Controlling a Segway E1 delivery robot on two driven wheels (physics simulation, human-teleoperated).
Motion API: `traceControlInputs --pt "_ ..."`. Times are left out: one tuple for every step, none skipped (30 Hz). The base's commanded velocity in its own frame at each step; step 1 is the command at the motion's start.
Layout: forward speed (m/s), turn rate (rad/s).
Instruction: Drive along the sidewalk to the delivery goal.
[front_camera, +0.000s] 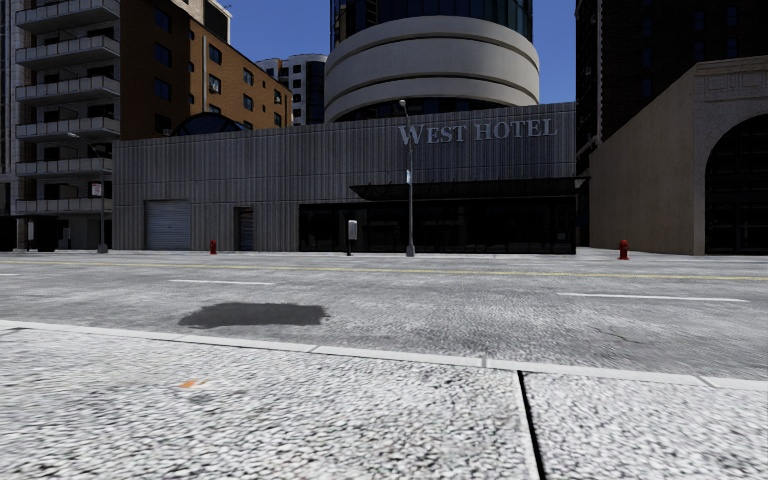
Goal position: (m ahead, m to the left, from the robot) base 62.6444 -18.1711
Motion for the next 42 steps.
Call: traceControlInputs --pt "0.0 0.0" --pt "0.0 0.0" --pt "0.0 0.0" --pt "0.0 0.0" --pt "0.0 0.0" --pt "0.0 0.0" --pt "0.0 0.0" --pt "0.0 0.0" --pt "0.0 0.0" --pt "0.0 0.0" --pt "0.0 0.0" --pt "0.0 0.0" --pt "0.0 0.0" --pt "0.0 0.0" --pt "0.0 0.0" --pt "0.0 0.0" --pt "0.0 0.0" --pt "0.0 0.0" --pt "0.0 0.0" --pt "0.0 0.0" --pt "0.0 0.0" --pt "0.0 0.0" --pt "0.0 0.0" --pt "0.0 0.0" --pt "0.0 0.0" --pt "0.0 0.0" --pt "0.0 0.0" --pt "0.0 0.0" --pt "0.0 0.0" --pt "0.0 0.0" --pt "0.06 0.0" --pt "0.26 -0.1" --pt "0.35 -0.23" --pt "0.35 -0.23" --pt "0.44 -0.36" --pt "0.46 -0.45" --pt "0.48 -0.55" --pt "0.49 -0.65" --pt "0.49 -0.65" --pt "0.49 -0.68" --pt "0.5 -0.7" --pt "0.57 -0.73"
